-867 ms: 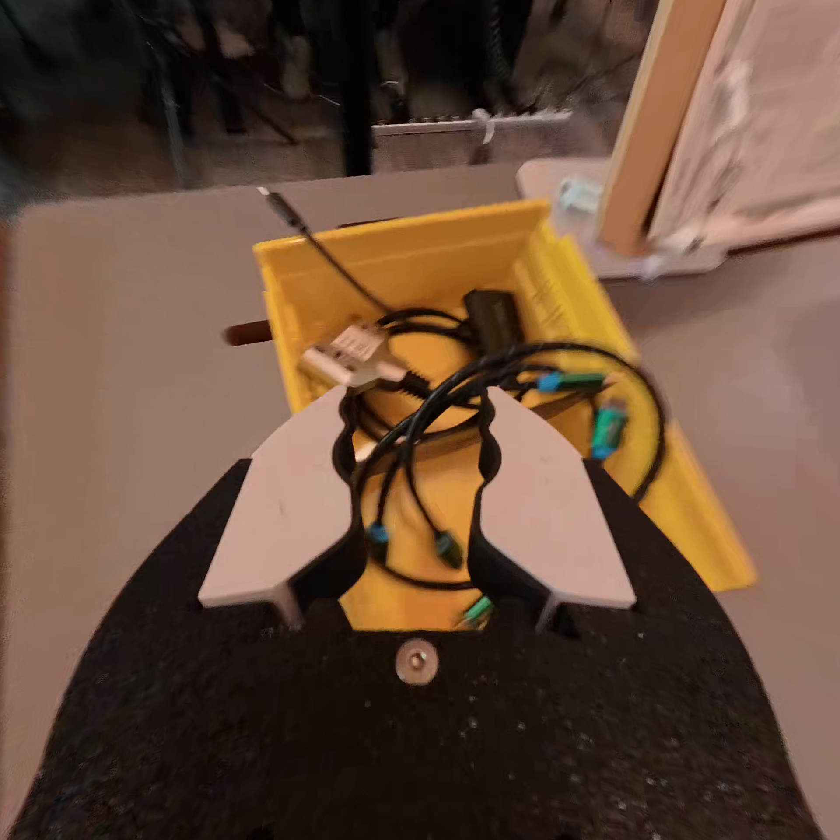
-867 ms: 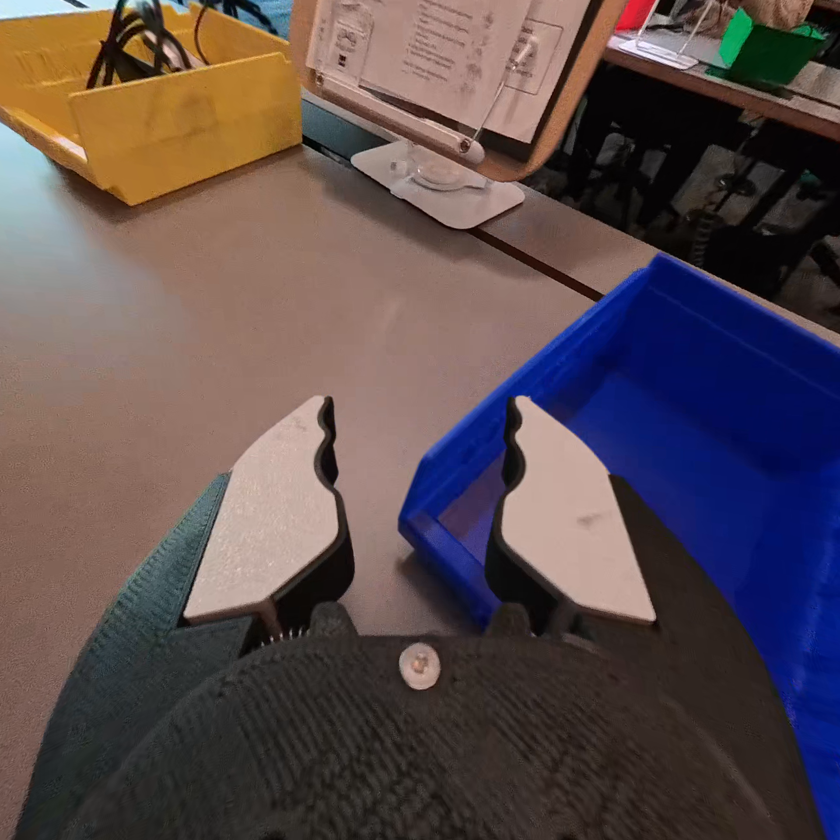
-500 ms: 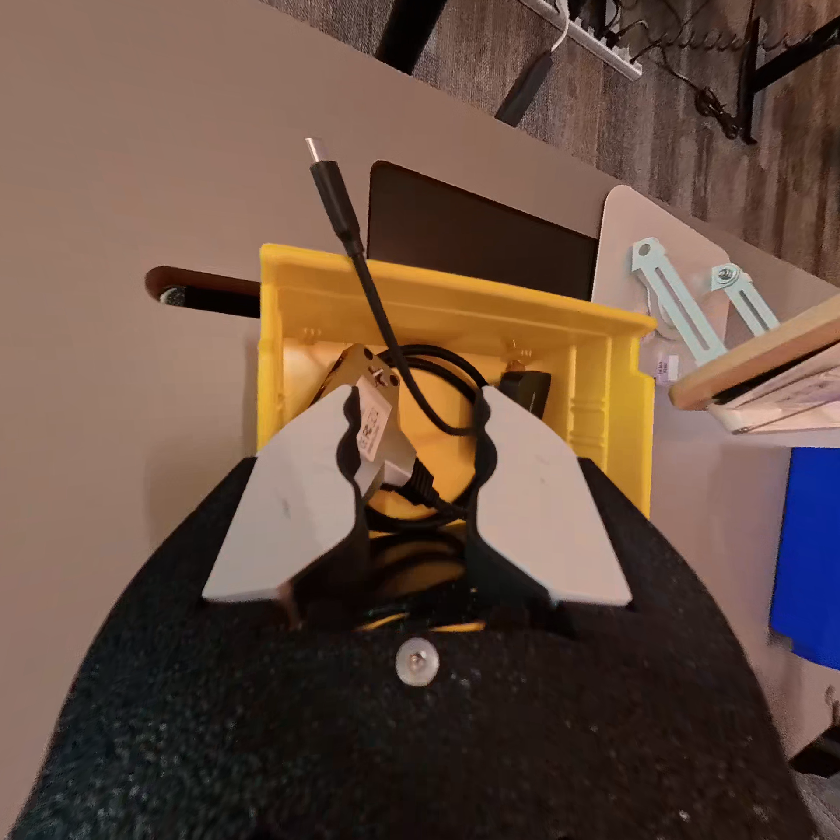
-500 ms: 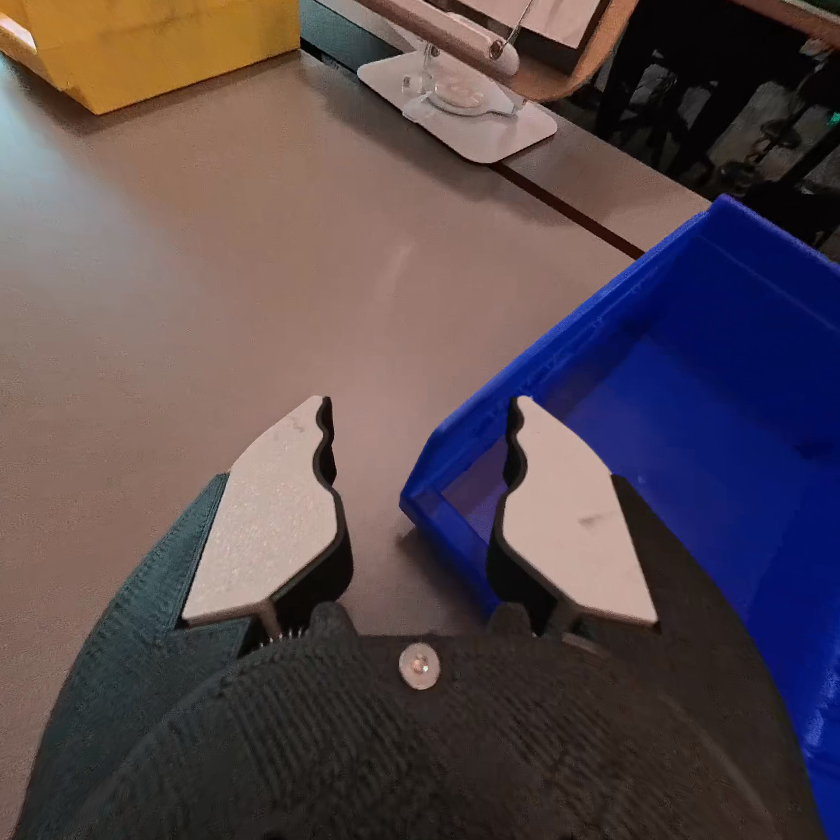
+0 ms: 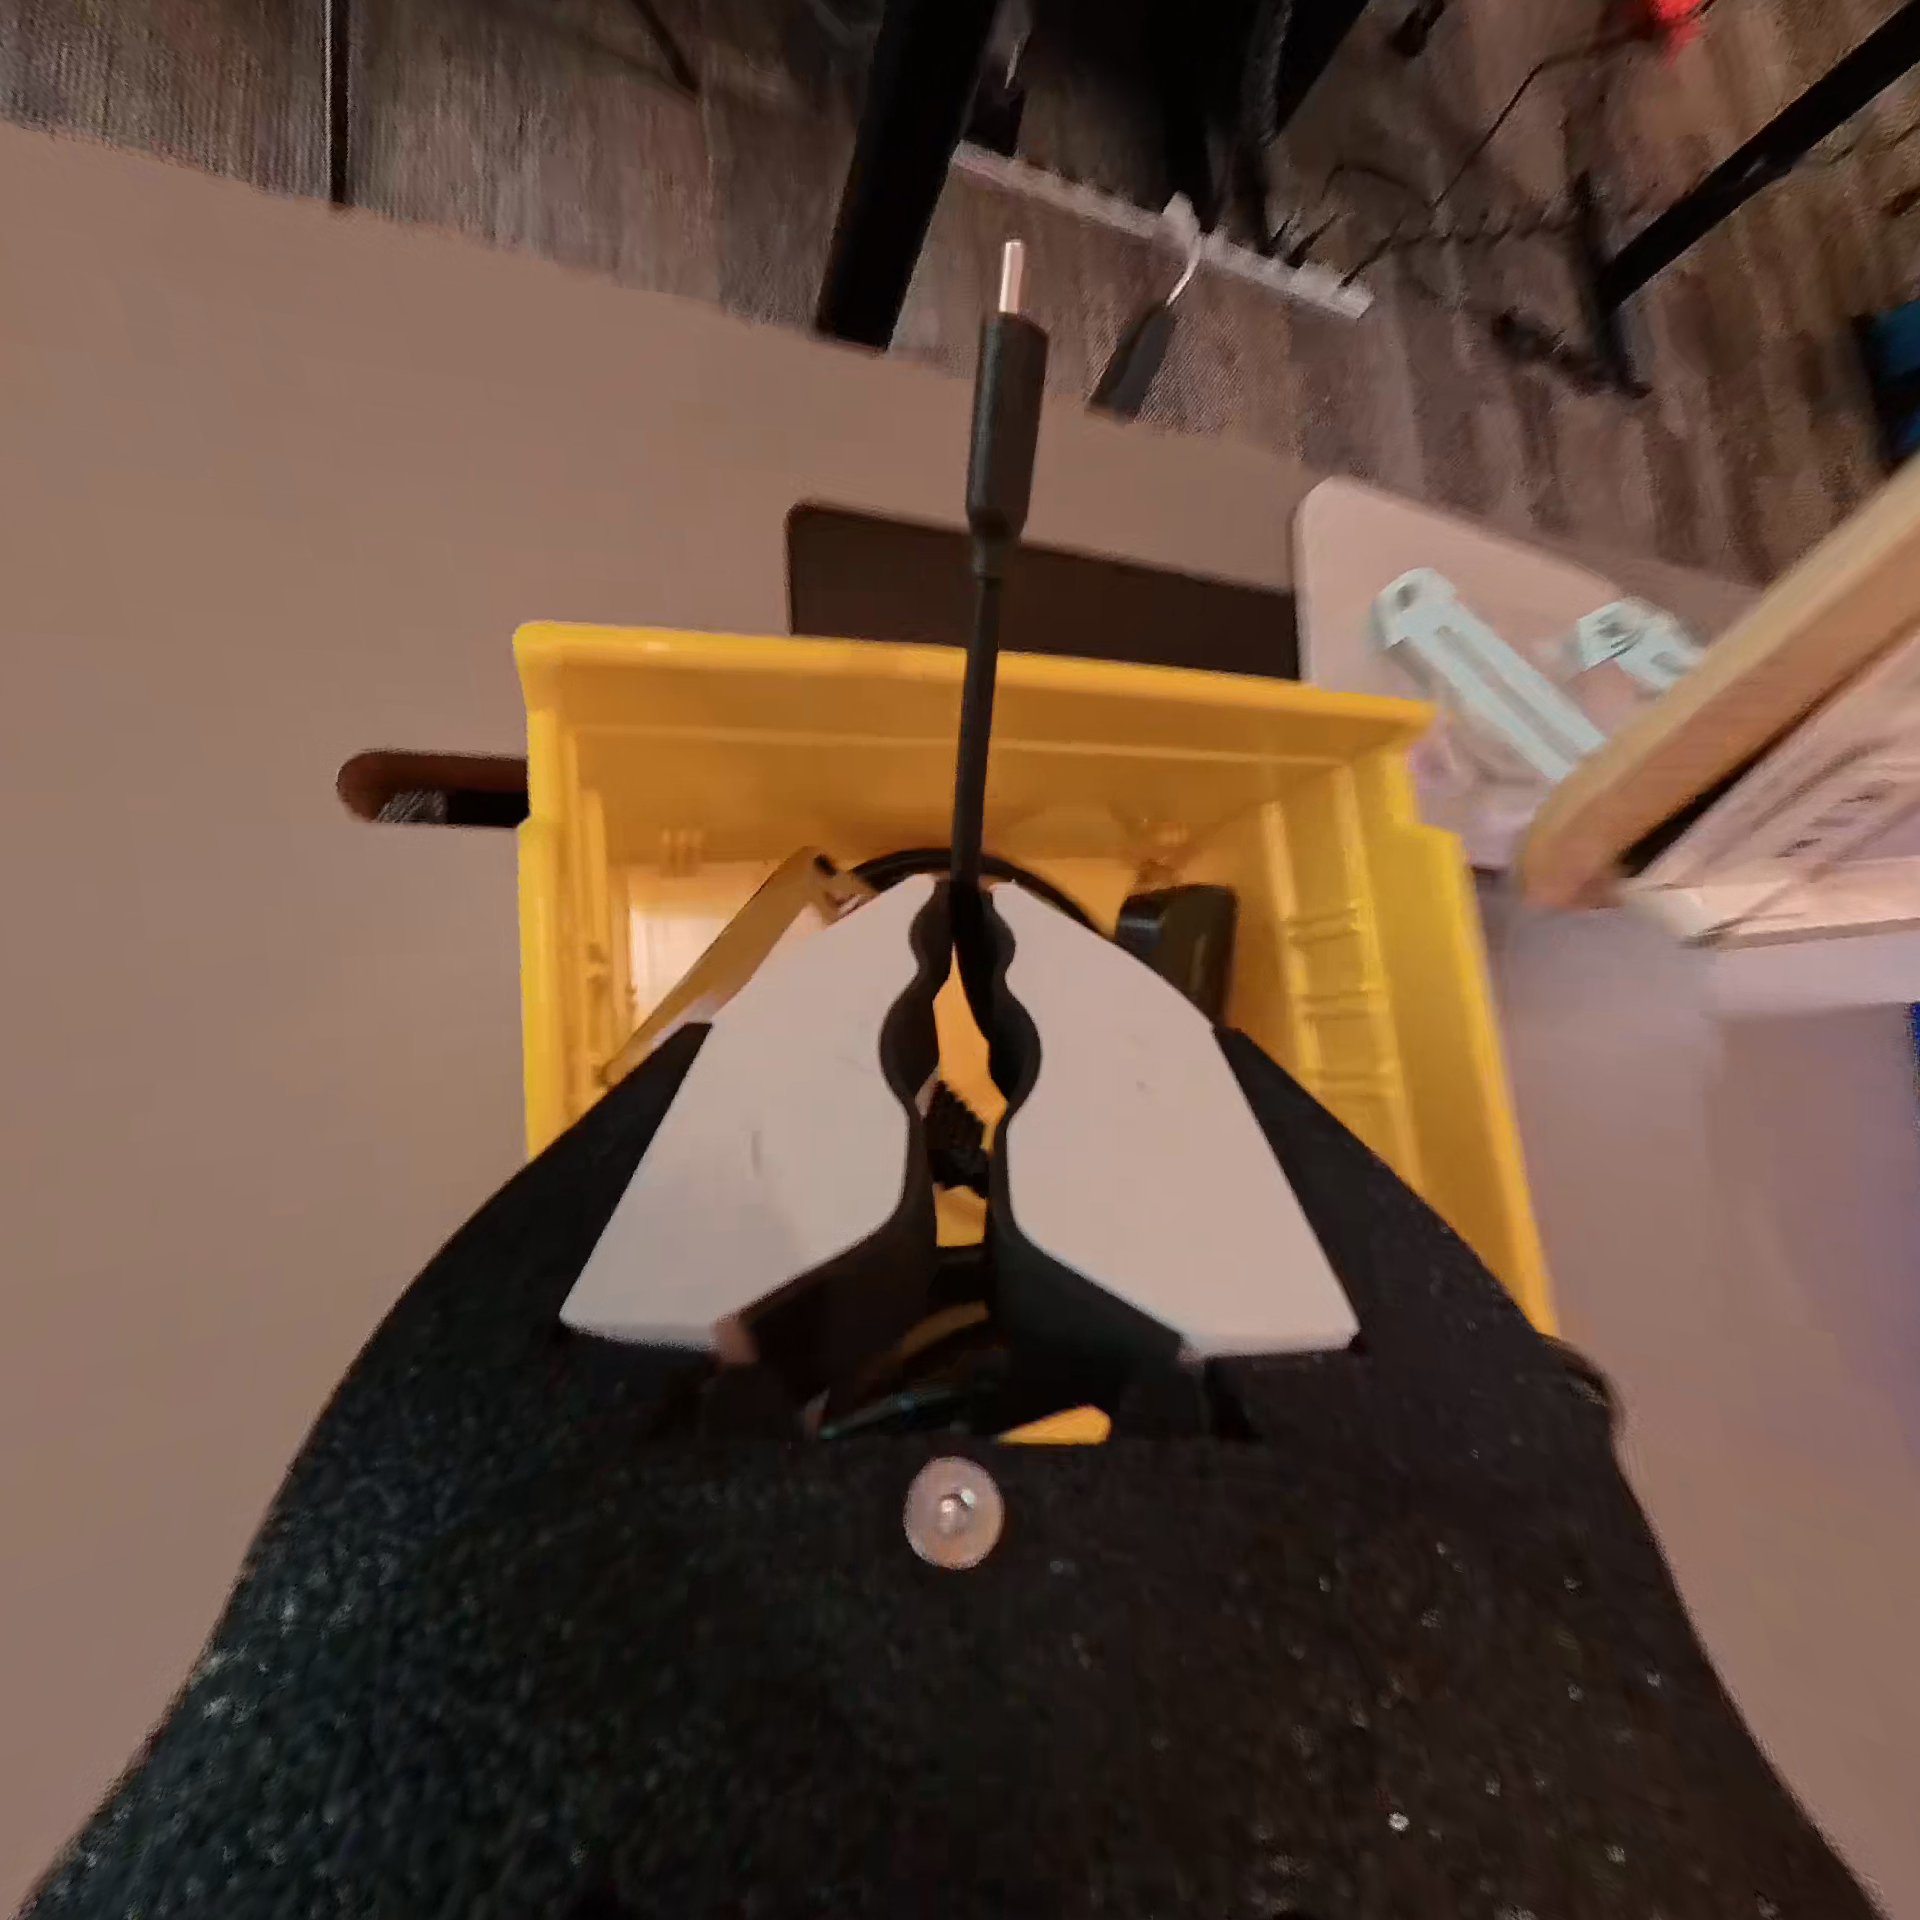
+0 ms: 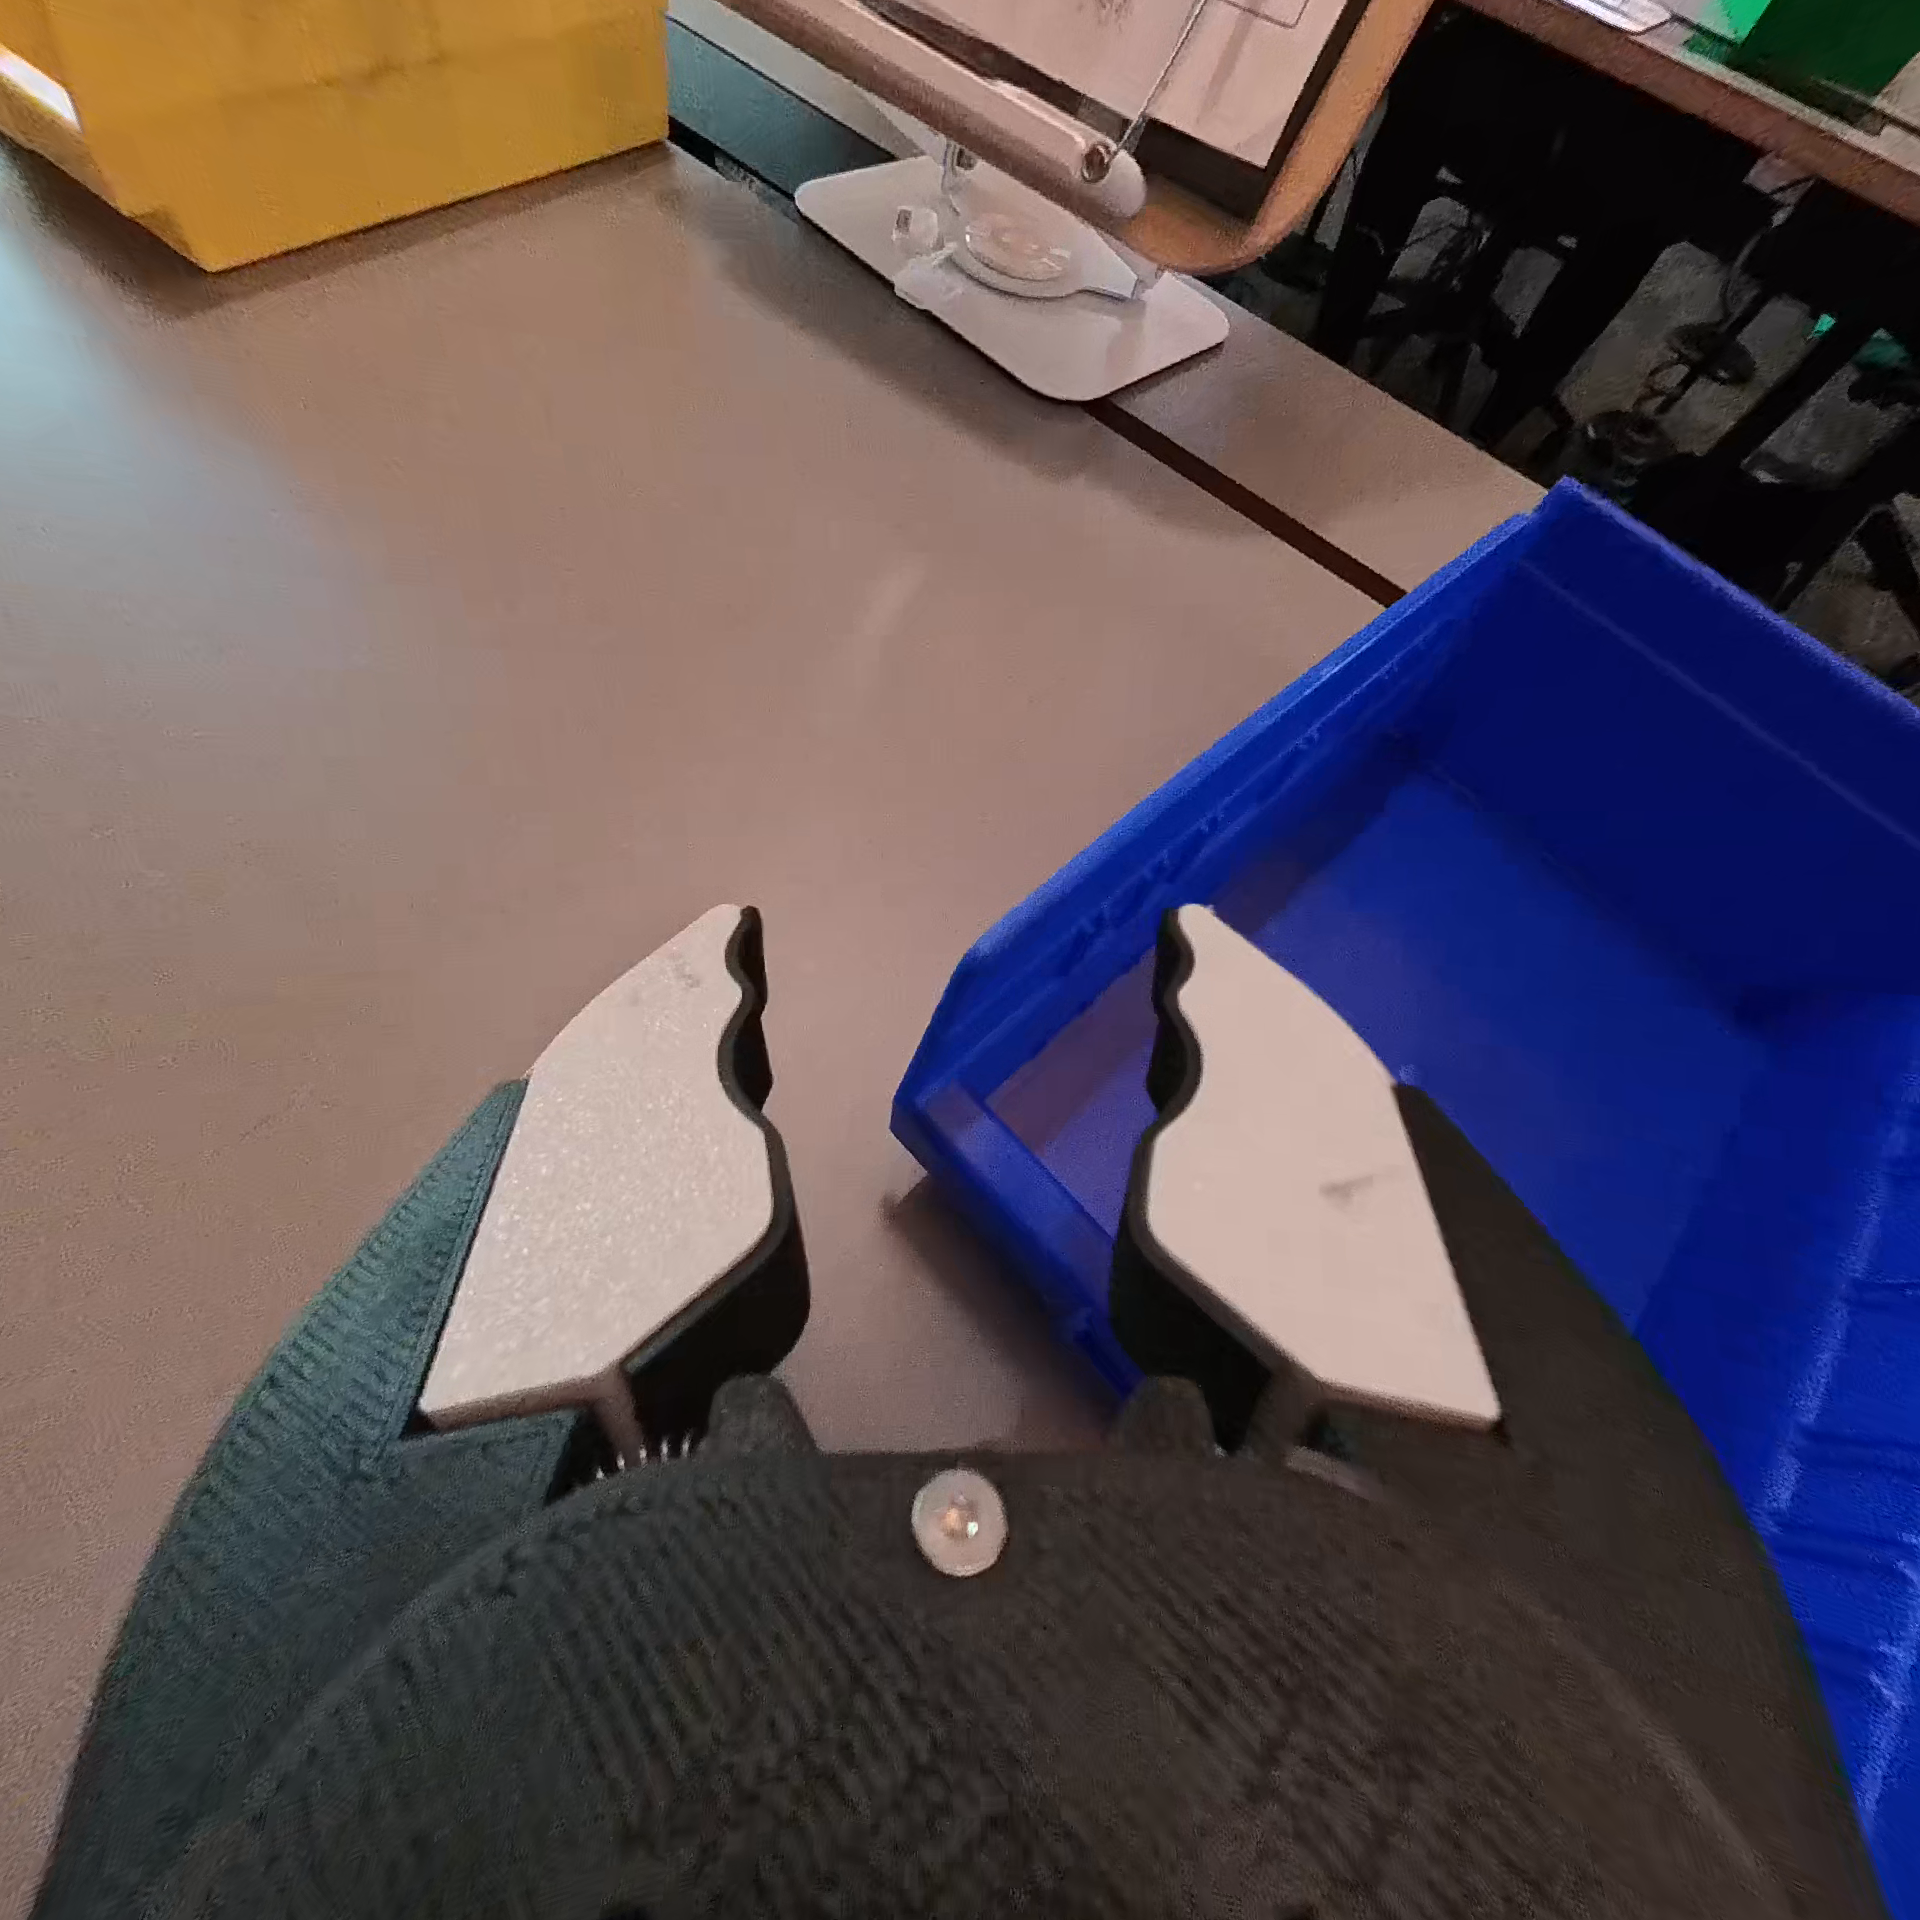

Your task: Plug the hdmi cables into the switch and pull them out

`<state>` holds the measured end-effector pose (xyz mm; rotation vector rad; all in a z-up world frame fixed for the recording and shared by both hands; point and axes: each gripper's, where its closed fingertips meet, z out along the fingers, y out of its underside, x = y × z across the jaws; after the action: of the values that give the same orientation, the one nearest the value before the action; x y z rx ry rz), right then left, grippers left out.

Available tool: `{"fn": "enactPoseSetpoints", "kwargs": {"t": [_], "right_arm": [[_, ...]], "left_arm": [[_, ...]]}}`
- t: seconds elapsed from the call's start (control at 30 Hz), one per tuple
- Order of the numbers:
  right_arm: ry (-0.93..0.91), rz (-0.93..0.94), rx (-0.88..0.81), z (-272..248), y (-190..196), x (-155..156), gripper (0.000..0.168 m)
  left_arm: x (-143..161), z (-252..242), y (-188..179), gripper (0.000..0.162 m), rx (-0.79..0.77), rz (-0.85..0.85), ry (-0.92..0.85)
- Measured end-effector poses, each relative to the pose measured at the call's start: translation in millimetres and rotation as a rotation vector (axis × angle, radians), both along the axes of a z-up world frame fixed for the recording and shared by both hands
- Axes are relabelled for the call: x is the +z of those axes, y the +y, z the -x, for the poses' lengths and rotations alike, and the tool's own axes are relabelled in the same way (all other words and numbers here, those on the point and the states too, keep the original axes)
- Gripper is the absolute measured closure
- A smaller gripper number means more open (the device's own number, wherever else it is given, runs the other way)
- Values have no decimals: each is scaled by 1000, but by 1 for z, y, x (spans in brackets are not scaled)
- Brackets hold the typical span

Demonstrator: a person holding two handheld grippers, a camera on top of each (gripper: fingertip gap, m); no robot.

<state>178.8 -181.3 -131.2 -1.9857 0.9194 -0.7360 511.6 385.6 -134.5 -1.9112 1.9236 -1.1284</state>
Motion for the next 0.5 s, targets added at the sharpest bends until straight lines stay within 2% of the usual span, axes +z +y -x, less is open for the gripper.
{"fn": "enactPoseSetpoints", "kwargs": {"t": [0.03,0.13,0.2,0.33,0.4,0.5], "right_arm": [[-11,2,-4,1,-1,3,96],[-41,-36,-15,2,2,13,98],[-58,-107,-20,1,11,21,99],[-65,-295,2,-3,49,32,99],[-71,-382,36,-4,75,36,96],[-68,-530,87,-4,117,36,91]], "left_arm": [[14,0,-4,159,2,30,-44],[70,8,-21,159,-44,79,-205],[106,21,-32,159,-100,29,-311],[178,60,-68,159,-194,-19,-504],[203,89,-97,159,-271,-10,-554],[222,140,-154,159,-430,43,-603]]}}
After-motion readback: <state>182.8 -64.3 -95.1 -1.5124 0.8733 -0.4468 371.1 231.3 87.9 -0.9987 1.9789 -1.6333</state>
